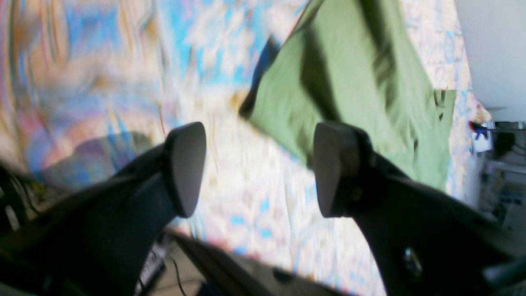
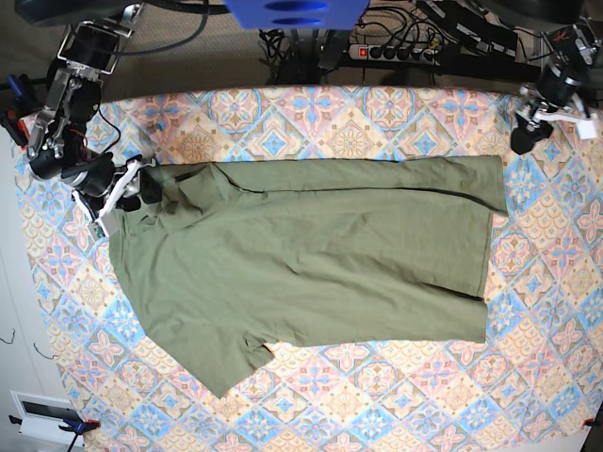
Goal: Layout the t-shirt on the table in an organized manner, then fold the t-shirt properly
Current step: 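Move the left gripper back to the shirt's shoulder corner and grasp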
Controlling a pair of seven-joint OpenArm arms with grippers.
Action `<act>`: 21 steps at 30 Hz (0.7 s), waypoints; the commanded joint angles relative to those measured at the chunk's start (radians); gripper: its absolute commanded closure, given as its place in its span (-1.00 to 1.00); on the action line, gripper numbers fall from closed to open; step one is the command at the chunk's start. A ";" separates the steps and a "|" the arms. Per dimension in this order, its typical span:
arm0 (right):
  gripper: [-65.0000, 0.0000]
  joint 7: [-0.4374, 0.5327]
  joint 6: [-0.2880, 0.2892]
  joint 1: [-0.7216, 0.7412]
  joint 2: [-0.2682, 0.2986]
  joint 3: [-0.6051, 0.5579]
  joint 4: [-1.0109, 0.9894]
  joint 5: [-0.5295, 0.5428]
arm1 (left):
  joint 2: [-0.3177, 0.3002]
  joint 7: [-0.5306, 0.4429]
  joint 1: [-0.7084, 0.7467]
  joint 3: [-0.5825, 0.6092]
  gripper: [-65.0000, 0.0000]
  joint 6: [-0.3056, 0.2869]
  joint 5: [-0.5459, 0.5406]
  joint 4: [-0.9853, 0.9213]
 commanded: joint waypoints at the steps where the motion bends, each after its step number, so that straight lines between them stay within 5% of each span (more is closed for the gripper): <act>1: 0.13 0.022 0.003 0.012 0.017 0.007 0.016 0.022 | -0.014 -0.023 0.004 -0.008 -0.25 -0.007 -0.022 -0.014; 8: 0.13 0.023 0.003 -0.042 0.017 0.016 0.019 0.025 | 0.026 -0.024 -0.021 0.018 -0.25 -0.010 -0.002 -0.086; 21: 0.13 0.019 0.003 -0.085 0.020 0.070 0.099 0.027 | 0.150 -0.017 -0.219 0.064 -0.25 -0.009 0.215 -0.122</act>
